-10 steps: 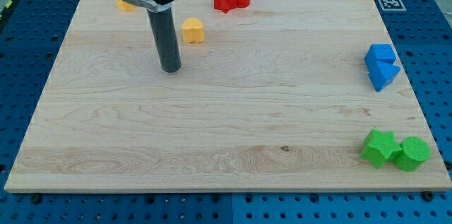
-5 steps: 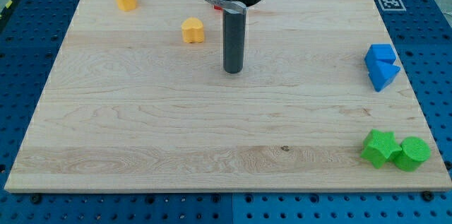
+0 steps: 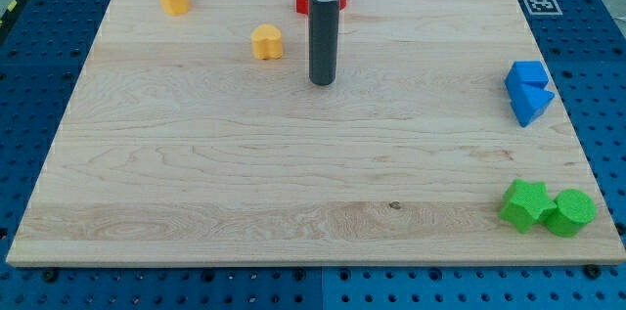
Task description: Move yellow heart closer to yellow hexagon
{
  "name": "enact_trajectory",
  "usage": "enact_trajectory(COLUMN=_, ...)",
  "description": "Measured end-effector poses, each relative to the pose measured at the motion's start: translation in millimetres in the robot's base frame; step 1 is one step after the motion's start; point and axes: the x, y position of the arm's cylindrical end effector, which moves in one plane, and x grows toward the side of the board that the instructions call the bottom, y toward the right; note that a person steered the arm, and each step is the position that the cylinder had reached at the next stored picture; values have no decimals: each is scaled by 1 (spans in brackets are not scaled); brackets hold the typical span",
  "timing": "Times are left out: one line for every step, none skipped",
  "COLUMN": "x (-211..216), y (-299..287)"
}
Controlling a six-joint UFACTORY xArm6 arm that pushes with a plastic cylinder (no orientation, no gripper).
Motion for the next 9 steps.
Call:
enact_trajectory(x=0, y=0)
enact_trajectory(x=0, y=0)
enact_trajectory(x=-20, y=0)
enact_trajectory(x=-36, y=-22)
enact_trajectory(x=-37, y=-68)
enact_trajectory(x=-44, y=-96)
enact_trajectory(x=-51, y=-109)
enact_trajectory(x=-39, y=-80)
enact_trajectory(x=-40, y=-74)
